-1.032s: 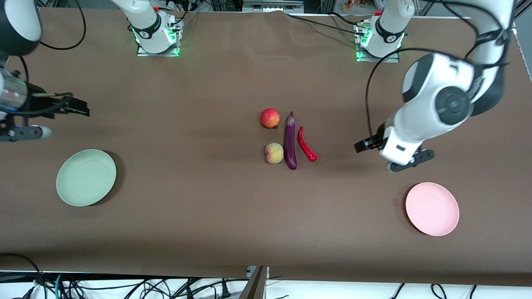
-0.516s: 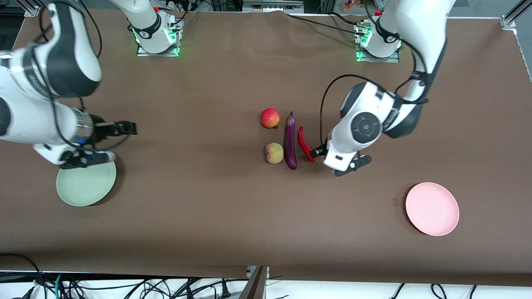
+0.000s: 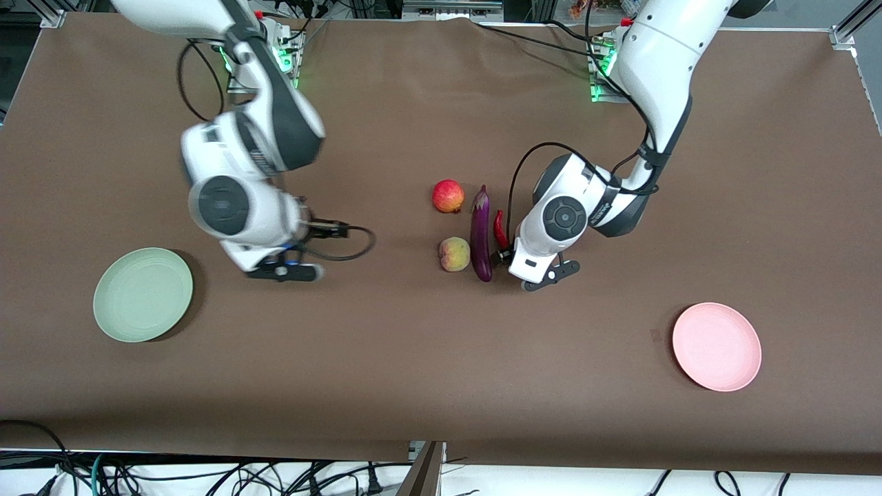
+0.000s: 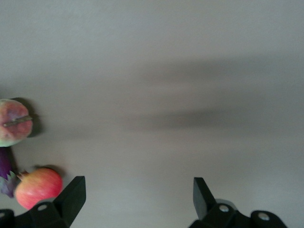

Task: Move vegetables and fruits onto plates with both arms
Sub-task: 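Reach the left gripper to the chili while the right gripper reaches the pomegranate, then carry the chili to the pink plate while the right gripper grasps the pomegranate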

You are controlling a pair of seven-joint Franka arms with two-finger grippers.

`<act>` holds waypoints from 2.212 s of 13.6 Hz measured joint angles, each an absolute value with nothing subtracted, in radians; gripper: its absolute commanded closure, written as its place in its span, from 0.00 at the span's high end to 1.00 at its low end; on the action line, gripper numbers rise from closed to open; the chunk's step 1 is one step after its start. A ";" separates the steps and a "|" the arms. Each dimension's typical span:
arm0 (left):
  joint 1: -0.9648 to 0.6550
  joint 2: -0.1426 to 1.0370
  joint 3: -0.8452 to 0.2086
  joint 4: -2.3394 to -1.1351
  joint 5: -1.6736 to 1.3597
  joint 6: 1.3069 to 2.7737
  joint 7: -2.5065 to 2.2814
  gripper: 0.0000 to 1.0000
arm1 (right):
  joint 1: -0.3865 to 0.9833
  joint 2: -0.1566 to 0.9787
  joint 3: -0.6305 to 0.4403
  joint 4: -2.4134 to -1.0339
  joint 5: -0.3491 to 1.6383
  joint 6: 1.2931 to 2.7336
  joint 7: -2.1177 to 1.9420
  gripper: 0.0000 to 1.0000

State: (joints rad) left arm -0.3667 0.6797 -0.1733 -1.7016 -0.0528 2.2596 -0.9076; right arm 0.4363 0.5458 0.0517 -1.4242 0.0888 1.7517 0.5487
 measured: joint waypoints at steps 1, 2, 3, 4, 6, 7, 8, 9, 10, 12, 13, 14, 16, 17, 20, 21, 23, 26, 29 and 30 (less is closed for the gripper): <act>-0.370 0.689 -0.173 -1.702 -0.053 2.263 -0.909 0.26 | 0.470 0.564 0.052 -1.424 0.089 1.779 0.591 1.00; -0.371 0.694 -0.173 -1.702 -0.053 2.265 -0.910 0.19 | 0.503 0.580 0.052 -1.424 0.089 1.809 0.630 1.00; -0.371 0.696 -0.173 -1.702 -0.053 2.265 -0.910 0.11 | 0.536 0.594 0.052 -1.424 0.089 1.837 0.667 1.00; -0.372 0.698 -0.173 -1.702 -0.053 2.265 -0.910 0.06 | 0.566 0.604 0.052 -1.424 0.089 1.858 0.692 1.00; -0.376 0.706 -0.173 -1.702 -0.053 2.265 -0.910 0.00 | 0.617 0.619 0.052 -1.424 0.122 1.893 0.714 1.00; -0.376 0.706 -0.173 -1.702 -0.053 2.264 -0.909 0.00 | 0.638 0.628 0.051 -1.424 0.158 1.914 0.716 1.00; -0.376 0.705 -0.172 -1.702 -0.053 2.264 -0.909 0.00 | 0.655 0.638 0.051 -1.425 0.182 1.937 0.717 1.00; -0.375 0.703 -0.169 -1.700 -0.053 2.258 -0.909 0.00 | 0.673 0.651 0.051 -1.425 0.193 1.961 0.722 1.00; -0.370 0.697 -0.165 -1.694 -0.053 2.235 -0.907 0.00 | 0.691 0.666 0.051 -1.425 0.195 1.987 0.735 1.00; -0.345 0.659 -0.150 -1.674 -0.041 2.157 -0.870 0.00 | 0.725 0.699 0.051 -1.425 0.195 2.038 0.748 1.00; -0.320 0.627 -0.145 -1.667 -0.018 2.119 -0.844 0.00 | 0.738 0.716 0.051 -1.425 0.196 2.057 0.750 1.00; -0.287 0.593 -0.144 -1.664 0.013 2.083 -0.809 0.00 | 0.748 0.731 0.051 -1.425 0.196 2.068 0.750 1.00; -0.218 0.541 -0.142 -1.664 0.046 2.041 -0.715 0.00 | 0.760 0.752 0.051 -1.425 0.195 2.072 0.750 1.00; -0.184 0.529 -0.140 -1.664 0.061 2.037 -0.670 0.01 | 0.764 0.759 0.051 -1.425 0.195 2.072 0.750 1.00; -0.085 0.525 -0.135 -1.664 0.157 2.037 -0.492 0.00 | 0.767 0.773 0.051 -1.425 0.195 2.072 0.749 1.00; -0.053 0.525 -0.133 -1.662 0.191 2.040 -0.417 0.01 | 0.768 0.777 0.051 -1.426 0.195 2.072 0.748 1.00; 0.006 0.525 -0.132 -1.631 0.219 2.048 -0.243 0.01 | 0.775 0.785 0.051 -1.426 0.195 2.072 0.748 1.00; 0.088 0.564 -0.129 -1.533 0.243 2.053 0.069 0.02 | 0.784 0.800 0.051 -1.426 0.195 2.074 0.748 1.00; 0.136 0.694 -0.124 -1.363 0.245 2.064 0.368 0.02 | 0.790 0.810 0.051 -1.426 0.195 2.081 0.748 0.99; 0.137 0.737 -0.122 -1.322 0.245 2.069 0.420 0.02 | 0.791 0.813 0.051 -1.426 0.195 2.087 0.748 0.88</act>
State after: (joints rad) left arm 0.1372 0.7367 -0.1216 -1.3221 0.2451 2.0692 0.4199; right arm 0.7912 0.8127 0.0507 -1.4257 0.1954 2.0866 0.7480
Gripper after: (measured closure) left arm 0.758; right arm 0.000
